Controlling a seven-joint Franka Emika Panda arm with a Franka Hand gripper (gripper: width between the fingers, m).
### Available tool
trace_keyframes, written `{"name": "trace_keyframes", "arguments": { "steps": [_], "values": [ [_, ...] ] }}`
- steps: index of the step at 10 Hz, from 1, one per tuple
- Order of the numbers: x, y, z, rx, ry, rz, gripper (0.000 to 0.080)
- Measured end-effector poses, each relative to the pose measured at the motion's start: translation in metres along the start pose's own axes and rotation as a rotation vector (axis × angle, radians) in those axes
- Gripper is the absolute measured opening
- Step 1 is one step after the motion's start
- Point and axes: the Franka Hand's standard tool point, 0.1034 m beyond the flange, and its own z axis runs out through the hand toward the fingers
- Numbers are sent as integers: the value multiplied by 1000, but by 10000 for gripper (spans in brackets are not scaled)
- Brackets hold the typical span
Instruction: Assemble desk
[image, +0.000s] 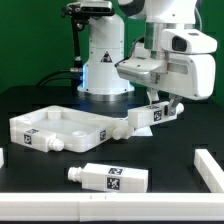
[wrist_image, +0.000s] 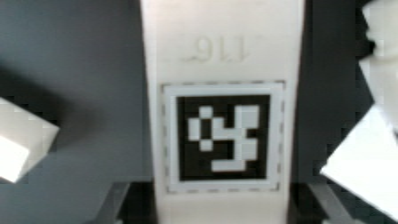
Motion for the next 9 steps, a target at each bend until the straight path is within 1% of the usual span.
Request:
{"name": "trace_keyframes", "arguments": {
  "steps": [1, 2, 3, 4, 6, 8, 9],
  "values": [
    [1, 0, 1, 2, 1, 14, 285],
    [16, -3, 5, 23, 4, -77, 285],
    [31, -5, 4, 38, 10, -129, 285],
    [37, -6, 3, 38, 13, -153, 285],
    [34, -7, 5, 41, 15, -139, 285],
    [34, -9, 6, 44, 16, -159, 285],
    [40, -13, 10, 52, 24, -341, 285]
  ]
}}
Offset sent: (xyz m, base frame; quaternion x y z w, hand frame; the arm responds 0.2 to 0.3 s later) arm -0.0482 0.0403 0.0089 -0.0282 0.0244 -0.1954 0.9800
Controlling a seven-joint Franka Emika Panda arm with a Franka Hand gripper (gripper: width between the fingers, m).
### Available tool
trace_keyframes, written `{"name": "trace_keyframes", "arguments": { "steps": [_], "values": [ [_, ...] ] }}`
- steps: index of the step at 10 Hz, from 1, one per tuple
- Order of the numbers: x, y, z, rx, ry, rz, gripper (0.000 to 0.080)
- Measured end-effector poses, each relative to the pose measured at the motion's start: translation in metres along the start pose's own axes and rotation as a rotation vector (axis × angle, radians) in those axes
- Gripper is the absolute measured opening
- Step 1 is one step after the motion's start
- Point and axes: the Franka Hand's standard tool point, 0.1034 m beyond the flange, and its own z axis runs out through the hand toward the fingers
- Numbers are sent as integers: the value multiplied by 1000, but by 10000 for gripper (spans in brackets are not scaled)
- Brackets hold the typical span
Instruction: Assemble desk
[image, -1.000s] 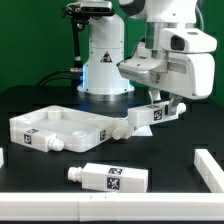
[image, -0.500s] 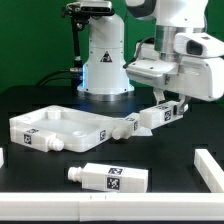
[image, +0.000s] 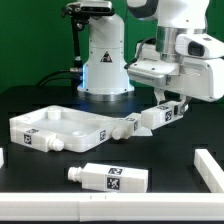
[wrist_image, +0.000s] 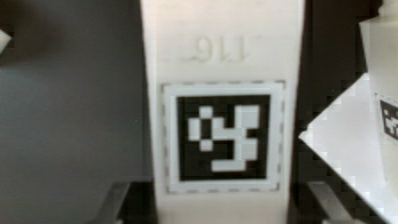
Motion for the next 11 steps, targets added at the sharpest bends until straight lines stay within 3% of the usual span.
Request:
{"name": "trace_keyframes", "arguments": {
  "steps": [2, 6, 9, 11],
  "values": [
    [17, -9, 9, 11, 6, -135, 285],
    [13, -9, 10, 16, 8, -100, 285],
    [34, -27, 28, 29, 45, -315, 285],
    [33, -29, 30, 35, 51, -291, 285]
  ]
}}
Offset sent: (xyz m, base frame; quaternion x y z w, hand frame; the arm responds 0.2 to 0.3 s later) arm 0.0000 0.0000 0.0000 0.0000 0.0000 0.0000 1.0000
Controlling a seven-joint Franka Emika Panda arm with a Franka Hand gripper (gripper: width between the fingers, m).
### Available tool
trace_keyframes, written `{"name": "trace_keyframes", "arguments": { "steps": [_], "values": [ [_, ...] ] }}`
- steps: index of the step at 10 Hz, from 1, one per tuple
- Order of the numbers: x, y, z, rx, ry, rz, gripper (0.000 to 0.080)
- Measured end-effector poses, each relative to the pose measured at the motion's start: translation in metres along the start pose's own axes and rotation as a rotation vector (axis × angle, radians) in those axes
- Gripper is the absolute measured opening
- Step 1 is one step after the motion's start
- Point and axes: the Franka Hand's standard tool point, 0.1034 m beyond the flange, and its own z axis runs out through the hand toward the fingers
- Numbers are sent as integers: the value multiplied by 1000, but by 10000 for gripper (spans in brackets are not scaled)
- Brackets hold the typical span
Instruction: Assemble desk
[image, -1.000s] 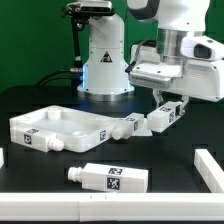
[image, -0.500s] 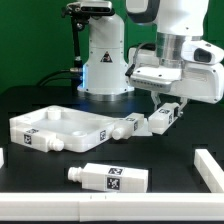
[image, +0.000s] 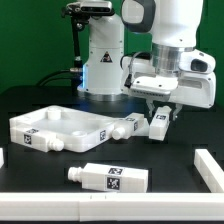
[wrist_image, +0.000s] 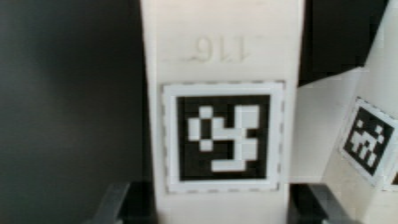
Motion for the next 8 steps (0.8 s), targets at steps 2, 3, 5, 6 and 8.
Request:
{"name": "trace_keyframes", "arguments": {
  "steps": [2, 3, 5, 6, 8],
  "values": [
    [3, 0, 2, 1, 5, -1, 285],
    [9, 1, 6, 6, 13, -16, 285],
    [24, 6, 18, 12, 50, -4, 285],
    [25, 6, 21, 12, 56, -2, 285],
    [24, 4, 21, 13, 57, 8, 349]
  ]
}}
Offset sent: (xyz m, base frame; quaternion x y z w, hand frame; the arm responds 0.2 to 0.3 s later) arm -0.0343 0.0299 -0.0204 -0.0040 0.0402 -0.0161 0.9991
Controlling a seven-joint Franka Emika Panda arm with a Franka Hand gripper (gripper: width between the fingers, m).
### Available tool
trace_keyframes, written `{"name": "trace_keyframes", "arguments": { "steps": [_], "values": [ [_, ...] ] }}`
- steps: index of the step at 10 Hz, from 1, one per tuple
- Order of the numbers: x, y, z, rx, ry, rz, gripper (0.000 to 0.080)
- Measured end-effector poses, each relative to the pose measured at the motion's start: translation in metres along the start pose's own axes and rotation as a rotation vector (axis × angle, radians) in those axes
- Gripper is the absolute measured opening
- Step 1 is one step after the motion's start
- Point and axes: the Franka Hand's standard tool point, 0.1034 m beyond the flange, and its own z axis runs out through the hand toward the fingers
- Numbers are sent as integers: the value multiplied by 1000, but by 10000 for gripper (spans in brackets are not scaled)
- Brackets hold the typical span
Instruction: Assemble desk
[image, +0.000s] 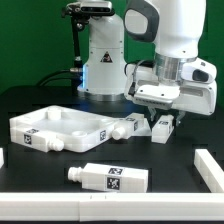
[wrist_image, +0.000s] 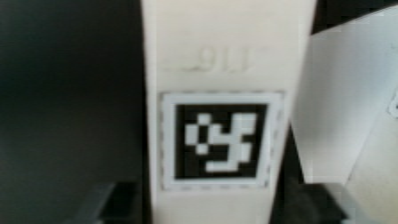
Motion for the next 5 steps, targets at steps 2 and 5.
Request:
{"name": "trace_keyframes", "arguments": {
  "steps": [2, 5],
  "values": [
    [-2, -3, -1, 12, 3, 8, 515],
    [-58, -14, -48, 86, -67, 64, 641]
  ]
}}
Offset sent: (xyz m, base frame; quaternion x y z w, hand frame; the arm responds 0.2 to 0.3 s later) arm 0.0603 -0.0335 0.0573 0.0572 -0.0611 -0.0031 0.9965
